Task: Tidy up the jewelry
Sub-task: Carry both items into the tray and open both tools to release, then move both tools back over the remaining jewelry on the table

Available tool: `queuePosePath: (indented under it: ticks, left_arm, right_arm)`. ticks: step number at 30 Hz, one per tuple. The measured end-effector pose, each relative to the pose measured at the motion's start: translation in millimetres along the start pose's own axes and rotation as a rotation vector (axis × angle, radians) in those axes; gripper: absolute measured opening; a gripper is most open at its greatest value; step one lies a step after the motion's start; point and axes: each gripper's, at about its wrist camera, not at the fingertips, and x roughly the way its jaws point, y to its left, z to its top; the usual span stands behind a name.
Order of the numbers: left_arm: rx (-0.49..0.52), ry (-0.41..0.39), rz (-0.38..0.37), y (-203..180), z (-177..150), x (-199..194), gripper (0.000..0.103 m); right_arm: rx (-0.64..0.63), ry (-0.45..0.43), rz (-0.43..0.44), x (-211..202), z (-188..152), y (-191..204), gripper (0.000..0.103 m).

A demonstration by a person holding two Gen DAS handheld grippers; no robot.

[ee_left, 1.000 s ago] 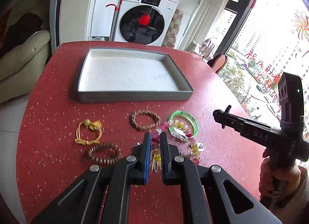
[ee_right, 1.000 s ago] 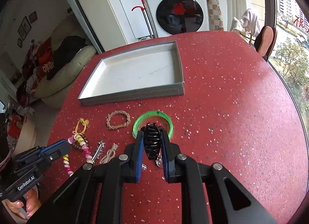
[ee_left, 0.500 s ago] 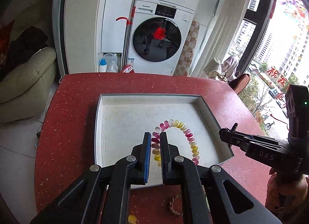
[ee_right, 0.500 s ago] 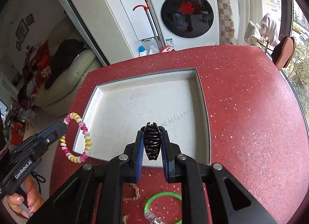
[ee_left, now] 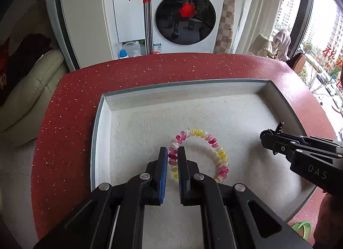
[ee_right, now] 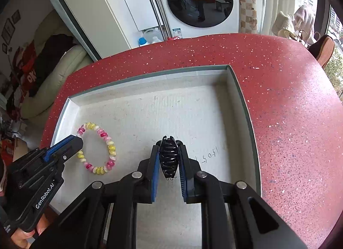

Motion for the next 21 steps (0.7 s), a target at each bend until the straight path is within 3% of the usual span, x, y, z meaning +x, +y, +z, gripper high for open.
queuePosePath:
  ticks: [4,6,8,9,14,15,16,17,18,21]
  left_arm:
    - [0.025,0.016,0.044,-7.6,-3.8,8.0,0.027]
    - [0.031,0.010,0.064,-8.3,-5.2,8.1,0.027]
    - [0.024,0.010,0.070,-6.8,-5.0,6.7,0.027]
    - [0.018,0.013,0.064,-6.3,-4.8,5.6,0.027]
    - [0.009,-0.006,0.065,-3.9,-3.4,-2.9,0.027]
    - [0.008,-0.010,0.065,-3.8,-2.8,-4.6,0.031]
    - [0.009,-0.011,0.065,-4.1,-2.1,-5.9,0.044]
    - [0.005,-0.015,0.070,-4.0,-1.7,-7.9,0.085]
    - [-0.007,-0.035,0.080,-3.1,-2.1,-12.3,0.103]
    - [-0.034,-0.084,0.063,-1.8,0.3,-28.3,0.103]
  right_arm:
    - [0.018,0.005,0.003,4.7,-3.8,-1.8,0.019]
    - [0.007,0.005,0.011,4.2,-3.4,0.4,0.026]
    - [-0.011,0.004,-0.006,2.0,-3.9,3.1,0.056]
    - [-0.015,-0.008,-0.013,-0.6,-4.0,3.5,0.059]
    - [0.023,-0.049,0.034,-21.4,-5.8,-0.6,0.060]
    - [0.030,-0.058,0.038,-26.1,-7.6,-1.0,0.061]
    - [0.034,-0.067,0.043,-31.2,-9.3,-1.3,0.062]
    - [0.036,-0.075,0.048,-36.4,-11.2,-1.5,0.062]
    - [0.036,-0.082,0.051,-41.6,-13.6,-1.1,0.063]
    - [0.042,-0.100,0.065,-56.8,-22.7,-0.5,0.068]
